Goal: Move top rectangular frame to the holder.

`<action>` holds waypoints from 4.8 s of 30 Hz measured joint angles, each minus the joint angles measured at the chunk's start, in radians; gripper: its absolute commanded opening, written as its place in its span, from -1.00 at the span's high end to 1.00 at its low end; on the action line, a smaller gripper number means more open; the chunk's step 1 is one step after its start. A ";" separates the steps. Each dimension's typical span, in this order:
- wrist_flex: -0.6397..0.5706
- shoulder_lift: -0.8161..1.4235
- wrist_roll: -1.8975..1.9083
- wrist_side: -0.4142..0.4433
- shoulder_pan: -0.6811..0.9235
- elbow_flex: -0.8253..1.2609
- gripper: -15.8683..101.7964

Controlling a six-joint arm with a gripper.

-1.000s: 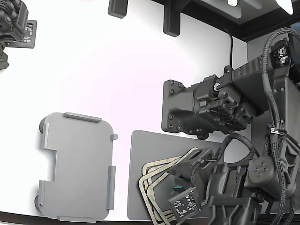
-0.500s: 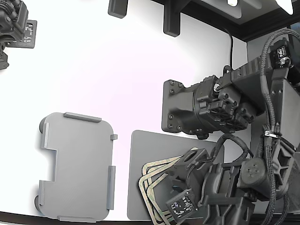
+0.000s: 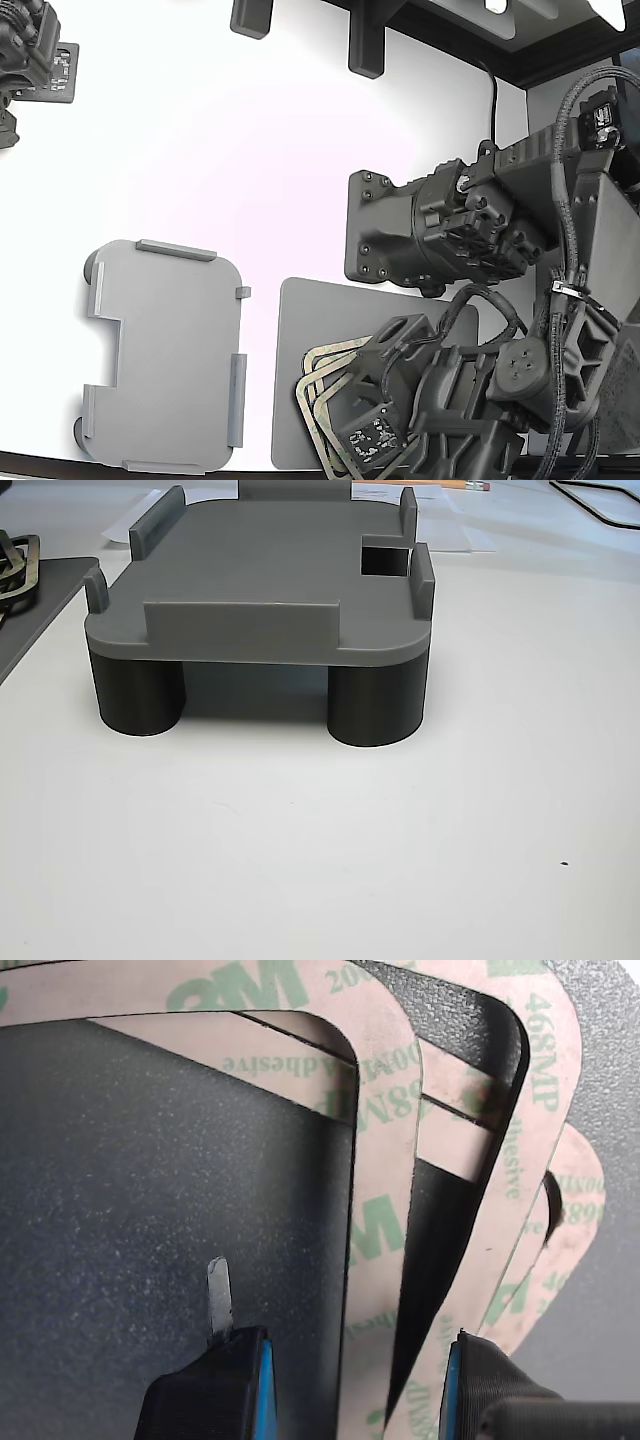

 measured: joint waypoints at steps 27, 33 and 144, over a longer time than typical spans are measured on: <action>-0.035 -0.035 -0.041 0.012 -0.021 0.005 -0.04; -0.040 -0.038 -0.037 0.011 -0.021 0.006 -0.02; 0.236 -0.463 1.706 -0.008 -0.607 -0.706 0.93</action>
